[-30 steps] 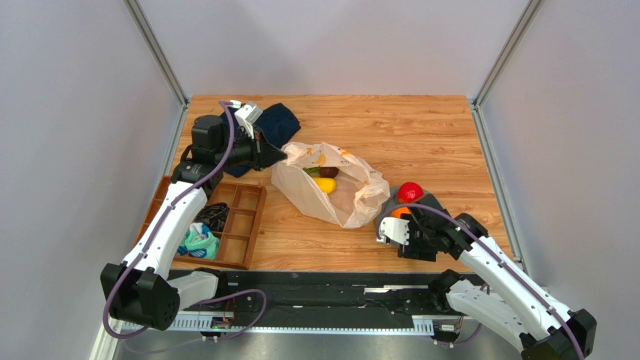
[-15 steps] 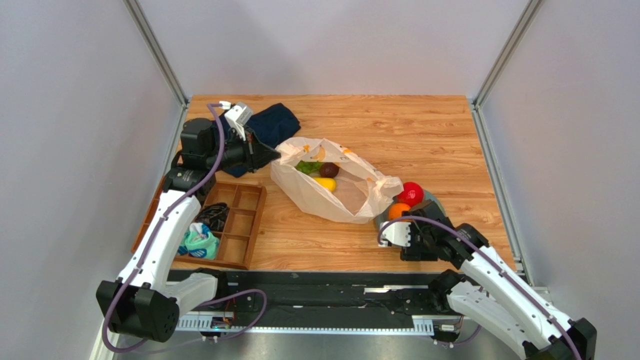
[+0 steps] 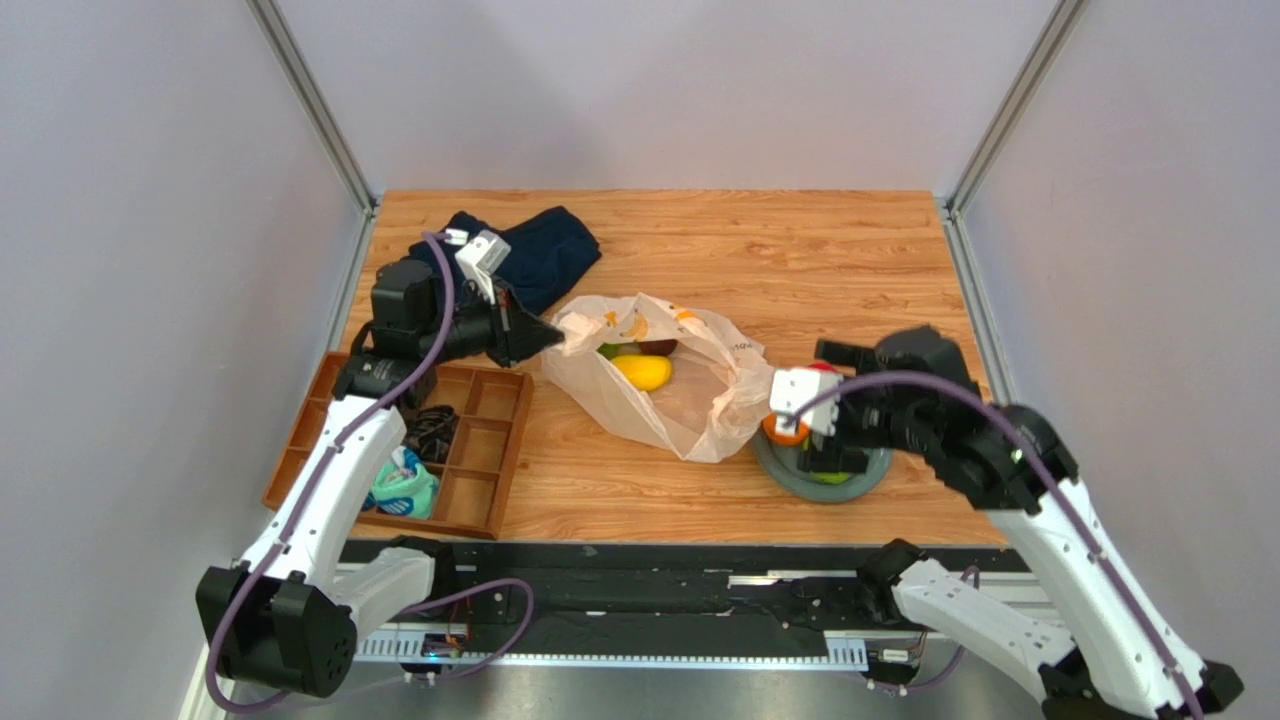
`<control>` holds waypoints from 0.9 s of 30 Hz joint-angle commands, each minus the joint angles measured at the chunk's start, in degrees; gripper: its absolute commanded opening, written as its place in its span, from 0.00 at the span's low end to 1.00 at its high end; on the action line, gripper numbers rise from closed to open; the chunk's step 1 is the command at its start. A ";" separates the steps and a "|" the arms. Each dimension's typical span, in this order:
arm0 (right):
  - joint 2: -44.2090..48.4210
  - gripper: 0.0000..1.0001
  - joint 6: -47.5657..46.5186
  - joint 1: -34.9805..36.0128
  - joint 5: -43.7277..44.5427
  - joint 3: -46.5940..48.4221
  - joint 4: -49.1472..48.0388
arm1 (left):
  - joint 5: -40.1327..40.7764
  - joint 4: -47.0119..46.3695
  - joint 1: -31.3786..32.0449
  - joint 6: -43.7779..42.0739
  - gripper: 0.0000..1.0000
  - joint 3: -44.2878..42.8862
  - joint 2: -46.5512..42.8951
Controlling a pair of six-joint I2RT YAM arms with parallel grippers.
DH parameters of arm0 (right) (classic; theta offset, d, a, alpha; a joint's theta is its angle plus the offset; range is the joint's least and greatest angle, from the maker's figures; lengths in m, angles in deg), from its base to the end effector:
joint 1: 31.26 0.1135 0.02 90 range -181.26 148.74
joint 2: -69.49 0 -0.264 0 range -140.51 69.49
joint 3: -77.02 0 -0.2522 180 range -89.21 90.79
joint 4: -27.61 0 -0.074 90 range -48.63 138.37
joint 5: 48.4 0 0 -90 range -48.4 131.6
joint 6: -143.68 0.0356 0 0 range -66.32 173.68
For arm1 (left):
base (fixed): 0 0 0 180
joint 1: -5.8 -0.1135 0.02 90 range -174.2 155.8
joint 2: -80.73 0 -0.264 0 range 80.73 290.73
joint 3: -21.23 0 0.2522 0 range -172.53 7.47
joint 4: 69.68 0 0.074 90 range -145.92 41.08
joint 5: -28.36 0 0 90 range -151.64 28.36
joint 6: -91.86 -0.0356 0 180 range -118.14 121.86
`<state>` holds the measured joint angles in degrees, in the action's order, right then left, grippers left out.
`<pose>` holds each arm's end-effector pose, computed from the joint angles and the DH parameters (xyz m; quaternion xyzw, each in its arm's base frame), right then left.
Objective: Take the fake fruits out of the plastic bag
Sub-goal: Place the fake fruit on the plate, then adjust the plastic bag at the center of the board.
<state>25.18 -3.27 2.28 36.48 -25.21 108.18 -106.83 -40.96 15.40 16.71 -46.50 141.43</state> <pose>0.0949 0.0667 0.3568 -0.6718 0.6431 -0.0334 0.3661 0.2257 -0.0638 0.3380 0.1805 0.7731 -0.4205 0.4393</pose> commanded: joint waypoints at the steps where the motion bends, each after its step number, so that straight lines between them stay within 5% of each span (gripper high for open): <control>1: -13.40 0.88 14.73 0.12 -15.16 16.99 -5.72 | -1.22 -1.78 -0.38 2.55 0.00 3.87 -3.05; 6: -28.43 0.69 25.92 5.72 -20.62 26.95 -14.32 | -1.57 -1.16 -0.47 3.43 0.00 5.55 -3.75; 14: -38.29 0.46 25.39 11.90 -15.28 18.00 -20.21 | -2.71 10.51 -1.34 -0.43 0.00 6.08 -7.71; 19: -42.52 0.44 24.43 13.12 -12.79 11.50 -24.00 | -2.54 13.70 -2.48 -2.90 0.00 7.21 -9.56; 21: -42.96 0.46 22.16 16.45 -20.04 9.74 -20.59 | -2.45 13.34 -3.01 -2.98 0.00 6.96 -8.94; 27: -41.10 0.59 26.46 18.76 -19.74 5.16 -24.45 | -1.66 13.52 -3.01 0.16 0.00 8.35 -6.48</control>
<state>-18.21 21.54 20.77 19.69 -19.90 86.93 -108.25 -28.13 12.76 15.21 -39.57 134.55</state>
